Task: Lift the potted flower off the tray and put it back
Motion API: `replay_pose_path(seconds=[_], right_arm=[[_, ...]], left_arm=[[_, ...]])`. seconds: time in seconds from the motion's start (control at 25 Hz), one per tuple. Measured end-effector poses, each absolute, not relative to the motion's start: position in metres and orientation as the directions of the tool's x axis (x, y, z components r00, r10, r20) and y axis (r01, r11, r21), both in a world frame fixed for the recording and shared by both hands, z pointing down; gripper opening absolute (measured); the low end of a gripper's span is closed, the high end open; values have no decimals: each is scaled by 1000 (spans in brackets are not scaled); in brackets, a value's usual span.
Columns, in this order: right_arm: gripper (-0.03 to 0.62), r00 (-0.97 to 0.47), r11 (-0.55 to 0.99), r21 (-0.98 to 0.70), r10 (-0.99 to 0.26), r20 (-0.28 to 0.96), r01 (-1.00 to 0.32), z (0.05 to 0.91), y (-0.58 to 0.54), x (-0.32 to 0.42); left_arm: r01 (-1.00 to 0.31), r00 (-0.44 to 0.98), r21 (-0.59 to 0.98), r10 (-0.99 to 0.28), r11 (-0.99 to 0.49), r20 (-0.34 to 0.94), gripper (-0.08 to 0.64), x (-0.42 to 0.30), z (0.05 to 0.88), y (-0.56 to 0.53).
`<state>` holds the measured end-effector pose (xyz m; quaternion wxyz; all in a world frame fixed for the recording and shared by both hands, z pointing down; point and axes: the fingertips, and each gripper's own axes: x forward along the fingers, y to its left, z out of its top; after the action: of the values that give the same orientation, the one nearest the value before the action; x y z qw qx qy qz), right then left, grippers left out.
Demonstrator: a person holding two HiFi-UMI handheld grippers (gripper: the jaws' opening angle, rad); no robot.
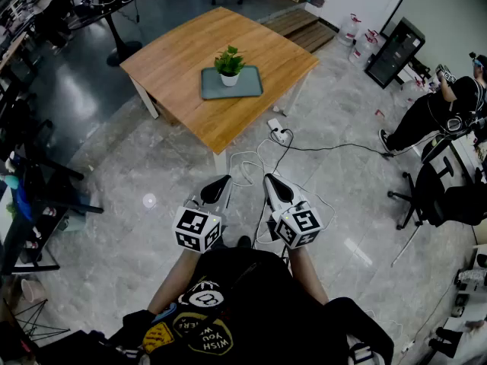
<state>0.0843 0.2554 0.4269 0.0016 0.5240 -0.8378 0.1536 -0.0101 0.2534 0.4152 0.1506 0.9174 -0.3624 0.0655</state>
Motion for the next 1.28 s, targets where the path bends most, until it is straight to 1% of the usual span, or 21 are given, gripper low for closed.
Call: replay_pose_path(seconds=[0.44,0.6,0.8,1.0,1.12,1.28], right_arm=[[-2,-478,430,-255,-862,168,-866,435,255,71],[-2,-463,410,-270,-869,175,-871,438,253,71],[-2,-468,409,-314,-872,142,-857,438,247,66],[-2,-470,406,-312,-868,164,-859,447,234,50],[-2,-444,381,-299,-878,180,-875,445,226,37],[-2,-400,330,-307,-894,200,-892,453,222,42]], left_arm=[[-693,721,236,-652,-682,235,-2,-20,422,253],[-701,713,238,-659,-672,239,-2,-25,424,253],[-715,699,241,-674,-656,240,-2,-41,426,251],[-727,687,253,-689,-639,233,-2,-66,430,238],[-716,697,269,-682,-644,224,-2,-87,429,225],[-700,713,286,-662,-655,230,-2,-93,438,214]])
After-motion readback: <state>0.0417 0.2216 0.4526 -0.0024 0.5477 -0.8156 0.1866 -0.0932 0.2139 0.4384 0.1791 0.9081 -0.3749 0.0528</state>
